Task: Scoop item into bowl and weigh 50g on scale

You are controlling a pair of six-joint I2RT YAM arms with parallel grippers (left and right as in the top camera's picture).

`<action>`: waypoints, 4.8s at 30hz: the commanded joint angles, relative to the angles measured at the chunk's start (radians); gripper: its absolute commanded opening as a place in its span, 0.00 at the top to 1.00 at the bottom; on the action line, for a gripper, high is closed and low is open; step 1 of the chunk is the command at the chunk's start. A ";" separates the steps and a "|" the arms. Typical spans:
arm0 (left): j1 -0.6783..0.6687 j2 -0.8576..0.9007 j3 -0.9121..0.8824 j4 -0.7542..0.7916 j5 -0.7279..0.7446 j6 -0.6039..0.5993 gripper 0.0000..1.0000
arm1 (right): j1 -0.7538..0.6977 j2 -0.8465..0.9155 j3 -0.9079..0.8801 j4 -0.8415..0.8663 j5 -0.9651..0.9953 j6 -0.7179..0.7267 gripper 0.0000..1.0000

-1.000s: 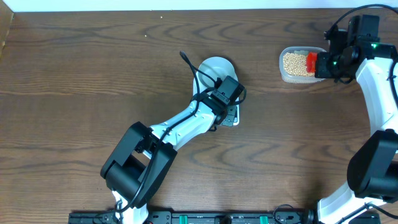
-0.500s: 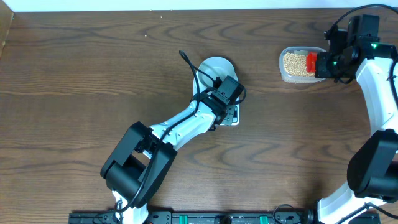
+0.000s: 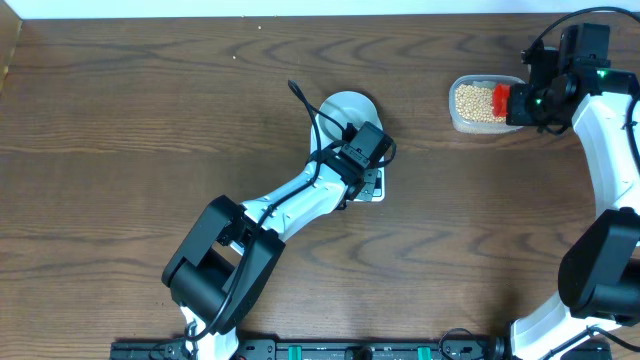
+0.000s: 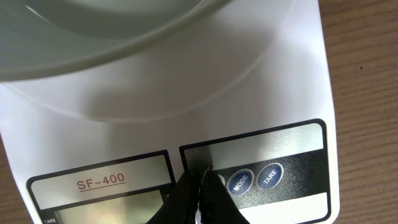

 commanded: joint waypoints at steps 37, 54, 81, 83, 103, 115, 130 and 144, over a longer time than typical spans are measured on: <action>0.003 0.021 0.016 -0.017 0.034 0.066 0.93 | -0.008 -0.017 0.016 -0.001 0.001 -0.006 0.99; 0.003 -0.306 0.016 -0.020 -0.029 0.066 0.93 | -0.008 -0.017 0.016 0.013 0.001 -0.006 0.99; 0.443 -0.369 0.016 -0.029 -0.069 0.103 0.93 | -0.005 -0.017 0.016 0.064 -0.005 0.023 0.99; 0.477 -0.367 0.015 -0.020 -0.068 0.103 0.92 | -0.005 -0.017 0.016 0.072 -0.004 0.016 0.99; 0.306 -0.335 0.016 0.131 0.085 0.218 0.93 | -0.006 -0.017 0.016 0.202 0.001 0.009 0.99; 0.101 -0.269 0.015 0.116 0.073 0.226 0.93 | -0.006 -0.017 0.016 0.204 0.003 -0.030 0.99; 0.030 -0.171 0.000 0.069 0.074 0.155 0.93 | -0.008 -0.017 0.016 0.205 0.005 -0.060 0.99; -0.011 -0.106 -0.028 0.063 0.074 0.153 0.93 | -0.008 -0.017 0.016 0.205 0.009 -0.078 0.99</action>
